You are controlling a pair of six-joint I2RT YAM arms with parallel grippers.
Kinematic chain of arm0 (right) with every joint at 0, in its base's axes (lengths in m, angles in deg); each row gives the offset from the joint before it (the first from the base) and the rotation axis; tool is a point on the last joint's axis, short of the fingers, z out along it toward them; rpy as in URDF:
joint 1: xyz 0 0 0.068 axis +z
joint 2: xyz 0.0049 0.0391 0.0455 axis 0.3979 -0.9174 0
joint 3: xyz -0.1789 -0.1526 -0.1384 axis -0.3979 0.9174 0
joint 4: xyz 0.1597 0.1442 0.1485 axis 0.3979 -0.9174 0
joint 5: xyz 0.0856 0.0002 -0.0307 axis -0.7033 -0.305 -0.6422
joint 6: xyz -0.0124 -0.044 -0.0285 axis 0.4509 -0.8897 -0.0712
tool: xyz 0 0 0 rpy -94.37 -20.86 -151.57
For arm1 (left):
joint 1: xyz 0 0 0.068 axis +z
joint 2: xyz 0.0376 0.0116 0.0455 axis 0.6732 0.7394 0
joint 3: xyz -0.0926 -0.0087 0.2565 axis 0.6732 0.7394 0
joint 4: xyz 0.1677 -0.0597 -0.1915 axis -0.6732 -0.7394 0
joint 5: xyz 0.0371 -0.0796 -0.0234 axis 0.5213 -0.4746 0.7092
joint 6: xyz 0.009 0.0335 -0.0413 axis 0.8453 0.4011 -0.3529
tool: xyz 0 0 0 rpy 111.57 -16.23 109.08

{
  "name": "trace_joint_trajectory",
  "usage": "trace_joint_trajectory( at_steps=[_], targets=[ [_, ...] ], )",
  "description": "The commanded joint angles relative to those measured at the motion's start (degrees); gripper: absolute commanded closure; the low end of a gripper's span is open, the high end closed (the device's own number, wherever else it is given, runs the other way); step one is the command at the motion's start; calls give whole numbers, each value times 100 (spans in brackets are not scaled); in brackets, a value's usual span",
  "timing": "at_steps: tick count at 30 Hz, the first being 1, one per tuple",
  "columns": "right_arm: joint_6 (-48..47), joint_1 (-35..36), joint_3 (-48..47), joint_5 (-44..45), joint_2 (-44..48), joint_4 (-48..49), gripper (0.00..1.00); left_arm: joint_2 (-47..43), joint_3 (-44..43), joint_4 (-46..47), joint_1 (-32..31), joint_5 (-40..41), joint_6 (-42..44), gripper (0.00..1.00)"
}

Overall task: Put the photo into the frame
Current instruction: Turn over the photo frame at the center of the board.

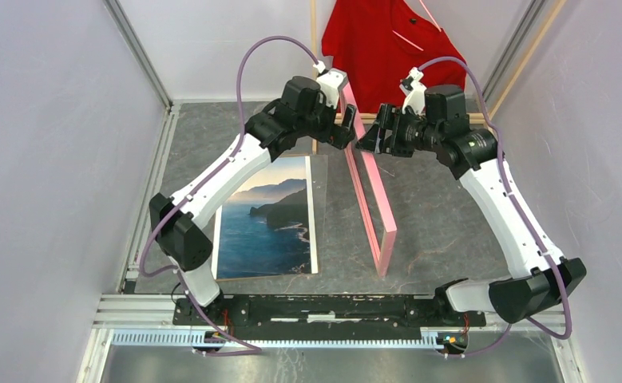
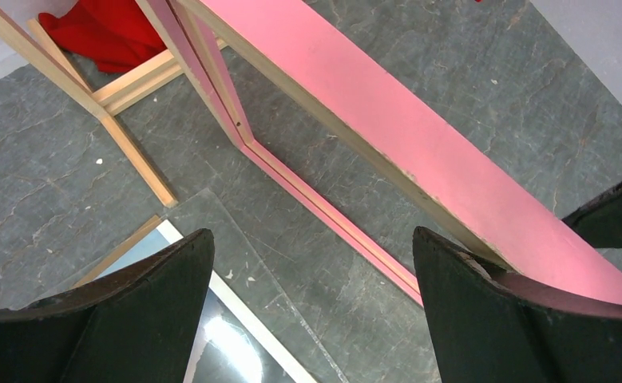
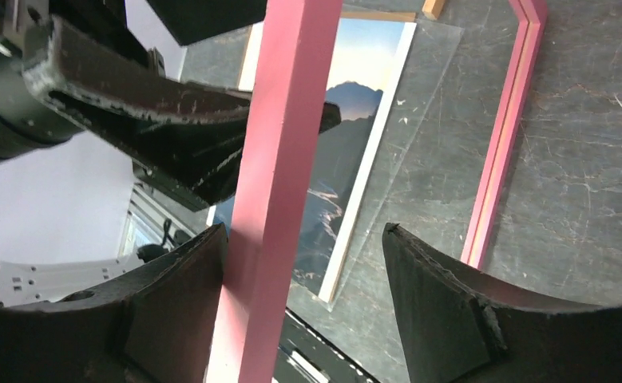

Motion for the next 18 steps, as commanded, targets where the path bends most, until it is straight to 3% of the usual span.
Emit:
trace_joint_trajectory(
  at_steps=[1, 8, 18],
  targets=[
    [-799, -5, -308, 346, -76, -636, 24, 200, -460, 92, -45, 40, 132, 0],
    [-962, -9, -373, 874, 143, -736, 37, 519, -831, -66, -122, 100, 279, 0],
    [-1523, -6, -449, 2371, 347, -1211, 58, 467, -1062, -720, -62, 637, 911, 0]
  ],
)
